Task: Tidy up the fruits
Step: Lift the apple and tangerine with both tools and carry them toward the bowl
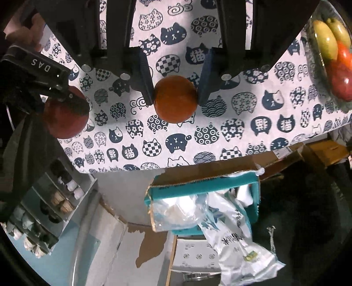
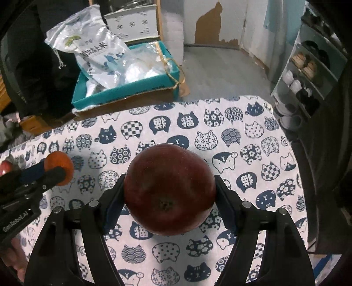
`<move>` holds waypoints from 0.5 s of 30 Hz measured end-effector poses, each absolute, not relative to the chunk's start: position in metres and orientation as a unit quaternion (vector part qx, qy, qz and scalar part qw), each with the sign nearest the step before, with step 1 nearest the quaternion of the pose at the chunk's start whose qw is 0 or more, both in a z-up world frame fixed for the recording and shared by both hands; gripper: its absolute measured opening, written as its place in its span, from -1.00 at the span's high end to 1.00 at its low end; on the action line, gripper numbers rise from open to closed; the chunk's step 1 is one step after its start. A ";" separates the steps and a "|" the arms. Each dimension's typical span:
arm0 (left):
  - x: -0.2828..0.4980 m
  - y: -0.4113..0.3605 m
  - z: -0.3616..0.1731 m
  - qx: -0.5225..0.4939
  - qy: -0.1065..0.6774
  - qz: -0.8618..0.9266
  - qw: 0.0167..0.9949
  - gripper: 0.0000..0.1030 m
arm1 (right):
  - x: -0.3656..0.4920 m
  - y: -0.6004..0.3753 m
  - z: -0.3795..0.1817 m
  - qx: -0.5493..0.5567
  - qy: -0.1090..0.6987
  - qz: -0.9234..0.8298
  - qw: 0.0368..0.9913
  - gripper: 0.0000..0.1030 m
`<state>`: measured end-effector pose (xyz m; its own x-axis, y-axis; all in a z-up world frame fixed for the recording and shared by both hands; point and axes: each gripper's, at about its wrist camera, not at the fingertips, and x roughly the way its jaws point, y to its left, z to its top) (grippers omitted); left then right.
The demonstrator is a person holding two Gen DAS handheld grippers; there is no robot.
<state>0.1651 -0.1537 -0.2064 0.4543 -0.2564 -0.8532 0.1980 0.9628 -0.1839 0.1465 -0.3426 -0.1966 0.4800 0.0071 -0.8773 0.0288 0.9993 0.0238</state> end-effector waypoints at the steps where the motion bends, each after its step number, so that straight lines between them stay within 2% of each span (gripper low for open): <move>1: 0.162 -0.151 -0.203 -0.031 0.502 -0.133 0.854 0.21 | 0.145 -0.341 -0.193 0.016 0.507 -0.005 0.862 -0.46; 15: 0.119 -0.131 -0.152 -0.007 0.453 -0.128 0.882 0.21 | 0.120 -0.311 -0.155 0.002 0.476 0.028 0.879 -0.46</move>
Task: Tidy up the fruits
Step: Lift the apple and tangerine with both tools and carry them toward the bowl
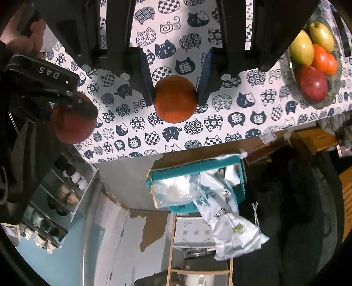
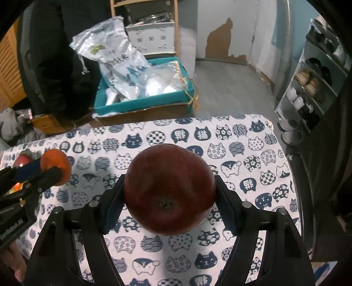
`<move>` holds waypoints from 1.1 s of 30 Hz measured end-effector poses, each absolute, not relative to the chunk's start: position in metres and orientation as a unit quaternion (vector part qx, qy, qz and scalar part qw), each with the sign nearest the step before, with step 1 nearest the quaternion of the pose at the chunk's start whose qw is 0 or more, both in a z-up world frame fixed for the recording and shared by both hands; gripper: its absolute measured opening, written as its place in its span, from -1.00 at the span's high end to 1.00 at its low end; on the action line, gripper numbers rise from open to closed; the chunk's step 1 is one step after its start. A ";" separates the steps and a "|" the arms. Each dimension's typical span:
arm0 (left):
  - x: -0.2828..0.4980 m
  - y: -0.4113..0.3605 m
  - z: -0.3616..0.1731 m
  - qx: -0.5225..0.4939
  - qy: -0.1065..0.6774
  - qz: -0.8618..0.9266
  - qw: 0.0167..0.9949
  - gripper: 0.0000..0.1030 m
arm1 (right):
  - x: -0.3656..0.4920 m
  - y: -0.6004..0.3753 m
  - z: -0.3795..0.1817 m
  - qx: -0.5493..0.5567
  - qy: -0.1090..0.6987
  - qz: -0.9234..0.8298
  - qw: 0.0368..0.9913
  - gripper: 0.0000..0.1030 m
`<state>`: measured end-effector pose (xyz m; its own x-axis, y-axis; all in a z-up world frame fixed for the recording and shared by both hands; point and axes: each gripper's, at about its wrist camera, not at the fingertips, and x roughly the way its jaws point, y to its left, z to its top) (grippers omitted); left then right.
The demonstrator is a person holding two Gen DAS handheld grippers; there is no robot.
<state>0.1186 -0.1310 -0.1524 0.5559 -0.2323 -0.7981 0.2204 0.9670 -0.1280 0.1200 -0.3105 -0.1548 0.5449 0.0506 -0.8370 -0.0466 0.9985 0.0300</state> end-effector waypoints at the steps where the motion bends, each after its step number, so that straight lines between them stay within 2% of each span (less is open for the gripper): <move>1: 0.115 -0.129 -0.149 -0.004 0.450 -0.129 0.884 0.21 | 0.118 -0.307 -0.151 0.001 0.474 0.032 0.880 -0.46; 20: 0.064 -0.074 -0.086 -0.013 0.399 -0.111 0.910 0.21 | 0.078 -0.253 -0.101 -0.028 0.428 0.105 0.897 -0.46; 33: 0.040 -0.020 -0.067 -0.029 0.380 -0.077 0.921 0.21 | 0.066 -0.213 -0.074 -0.044 0.400 0.148 0.903 -0.46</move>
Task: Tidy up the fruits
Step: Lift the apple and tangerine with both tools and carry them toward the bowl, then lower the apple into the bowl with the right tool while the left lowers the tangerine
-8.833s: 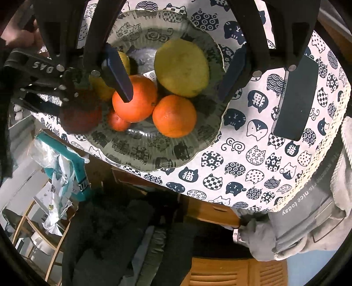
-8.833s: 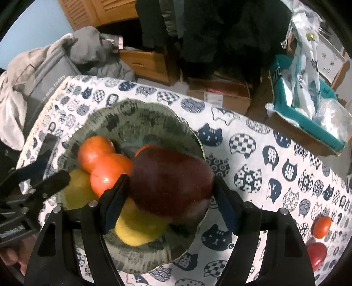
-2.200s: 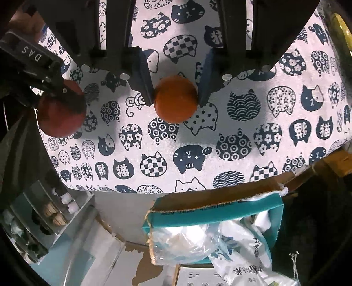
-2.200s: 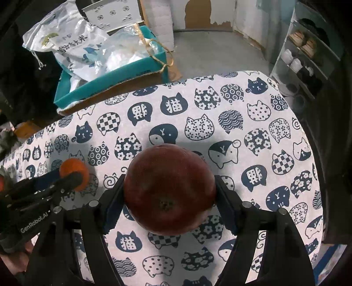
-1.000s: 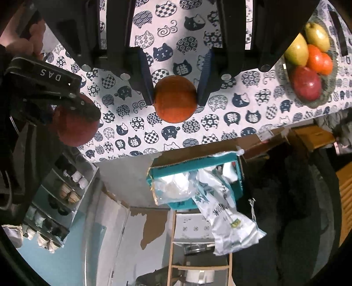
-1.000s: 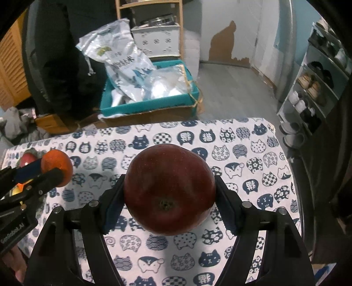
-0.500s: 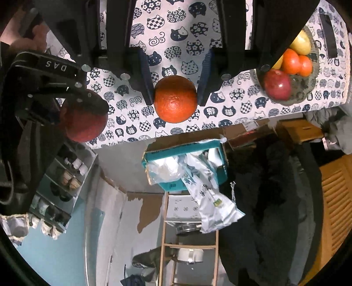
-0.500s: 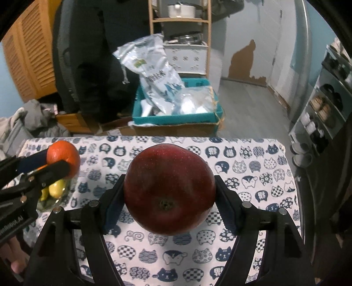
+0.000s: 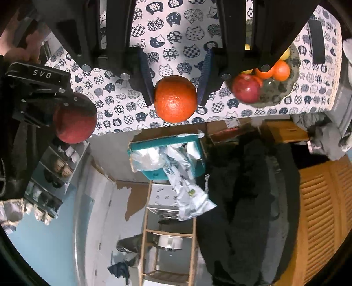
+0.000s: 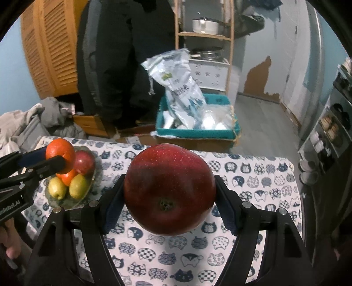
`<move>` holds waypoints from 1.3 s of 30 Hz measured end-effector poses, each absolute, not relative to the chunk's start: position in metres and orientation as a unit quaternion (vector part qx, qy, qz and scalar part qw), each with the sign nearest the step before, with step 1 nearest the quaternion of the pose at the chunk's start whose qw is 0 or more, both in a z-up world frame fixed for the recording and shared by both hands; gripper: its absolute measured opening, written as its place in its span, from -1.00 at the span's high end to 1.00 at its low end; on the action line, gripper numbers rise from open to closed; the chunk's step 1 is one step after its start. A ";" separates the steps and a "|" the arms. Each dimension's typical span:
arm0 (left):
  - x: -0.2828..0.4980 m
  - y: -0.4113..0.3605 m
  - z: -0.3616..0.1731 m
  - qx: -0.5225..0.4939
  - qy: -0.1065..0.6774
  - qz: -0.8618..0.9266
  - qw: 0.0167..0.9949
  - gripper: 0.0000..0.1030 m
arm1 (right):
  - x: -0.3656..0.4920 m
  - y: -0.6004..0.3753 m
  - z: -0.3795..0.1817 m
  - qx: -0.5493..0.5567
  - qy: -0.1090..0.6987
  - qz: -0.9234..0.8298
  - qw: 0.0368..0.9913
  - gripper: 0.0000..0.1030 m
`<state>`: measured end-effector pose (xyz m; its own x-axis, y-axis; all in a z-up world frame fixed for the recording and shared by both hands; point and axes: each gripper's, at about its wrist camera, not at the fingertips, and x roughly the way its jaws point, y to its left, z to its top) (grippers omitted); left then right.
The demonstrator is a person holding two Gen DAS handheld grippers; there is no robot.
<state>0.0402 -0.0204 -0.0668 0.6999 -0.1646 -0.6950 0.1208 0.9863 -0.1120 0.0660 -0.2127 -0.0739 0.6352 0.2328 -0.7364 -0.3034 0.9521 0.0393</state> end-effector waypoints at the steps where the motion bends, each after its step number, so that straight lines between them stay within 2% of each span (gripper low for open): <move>1: 0.039 -0.015 -0.067 -0.031 0.380 -0.074 0.922 0.21 | 0.066 -0.208 -0.073 -0.046 0.399 0.153 0.903 -0.46; 24: 0.016 0.101 -0.083 -0.087 0.386 0.024 0.918 0.21 | 0.072 -0.073 -0.097 -0.095 0.415 0.259 0.867 -0.46; 39: 0.005 0.174 -0.126 -0.125 0.422 0.087 0.893 0.21 | 0.072 0.014 -0.142 -0.126 0.452 0.309 0.827 -0.46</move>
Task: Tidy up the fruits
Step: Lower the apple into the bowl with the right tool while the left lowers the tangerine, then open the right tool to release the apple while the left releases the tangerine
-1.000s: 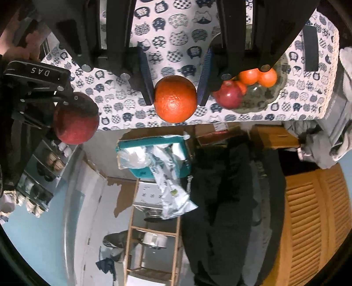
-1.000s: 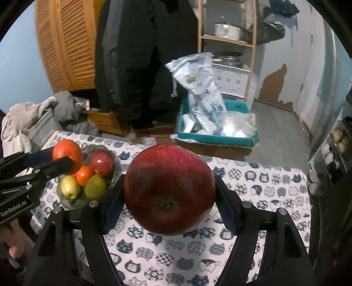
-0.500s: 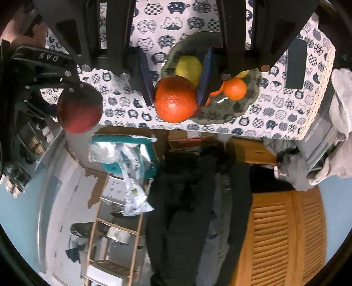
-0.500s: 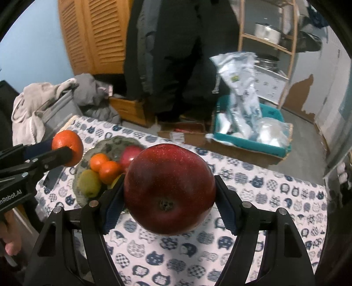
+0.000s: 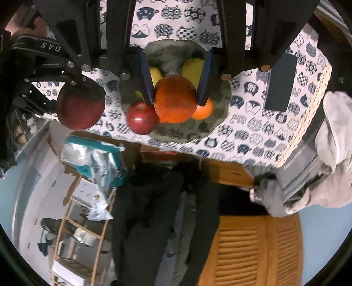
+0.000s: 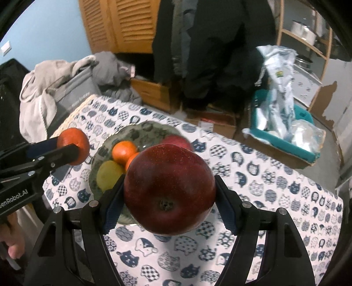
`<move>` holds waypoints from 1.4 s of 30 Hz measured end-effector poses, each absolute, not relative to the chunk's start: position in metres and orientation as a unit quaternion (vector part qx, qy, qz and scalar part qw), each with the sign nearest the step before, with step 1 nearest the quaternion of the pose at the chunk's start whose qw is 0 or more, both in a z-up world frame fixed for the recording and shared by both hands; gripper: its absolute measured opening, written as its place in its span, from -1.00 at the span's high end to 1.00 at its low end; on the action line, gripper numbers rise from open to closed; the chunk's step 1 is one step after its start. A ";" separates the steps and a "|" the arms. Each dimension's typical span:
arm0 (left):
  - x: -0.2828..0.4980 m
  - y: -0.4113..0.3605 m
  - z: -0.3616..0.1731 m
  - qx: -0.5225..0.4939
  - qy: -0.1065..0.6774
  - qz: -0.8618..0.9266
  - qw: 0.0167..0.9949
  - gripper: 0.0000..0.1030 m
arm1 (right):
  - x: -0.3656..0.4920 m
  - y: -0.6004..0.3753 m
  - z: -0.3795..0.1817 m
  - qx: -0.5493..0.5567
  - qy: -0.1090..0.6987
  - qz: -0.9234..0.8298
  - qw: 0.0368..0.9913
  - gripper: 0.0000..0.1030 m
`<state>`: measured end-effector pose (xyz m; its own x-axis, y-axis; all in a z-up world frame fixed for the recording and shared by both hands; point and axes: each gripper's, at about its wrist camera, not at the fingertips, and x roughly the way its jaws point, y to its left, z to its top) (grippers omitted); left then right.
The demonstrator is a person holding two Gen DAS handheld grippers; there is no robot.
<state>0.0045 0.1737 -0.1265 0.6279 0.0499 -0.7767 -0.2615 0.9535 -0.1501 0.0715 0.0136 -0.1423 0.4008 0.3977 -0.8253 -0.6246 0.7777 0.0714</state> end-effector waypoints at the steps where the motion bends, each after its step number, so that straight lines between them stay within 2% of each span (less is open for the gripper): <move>1: 0.004 0.178 -0.131 -0.131 0.426 0.090 0.890 0.21 | 0.071 0.018 -0.145 -0.126 0.454 0.311 0.825 -0.46; 14: -0.005 0.218 -0.188 -0.158 0.475 0.122 0.857 0.21 | 0.069 0.067 -0.193 -0.145 0.498 0.329 0.789 -0.46; 22: -0.014 0.239 -0.205 -0.172 0.486 0.138 0.846 0.21 | 0.066 0.084 -0.221 -0.156 0.527 0.336 0.765 -0.46; 35: -0.016 0.249 -0.210 -0.185 0.488 0.142 0.841 0.21 | 0.058 0.101 -0.238 -0.176 0.550 0.349 0.738 -0.48; 42: -0.012 0.249 -0.209 -0.191 0.485 0.139 0.842 0.21 | 0.063 0.095 -0.216 -0.157 0.530 0.353 0.755 -0.65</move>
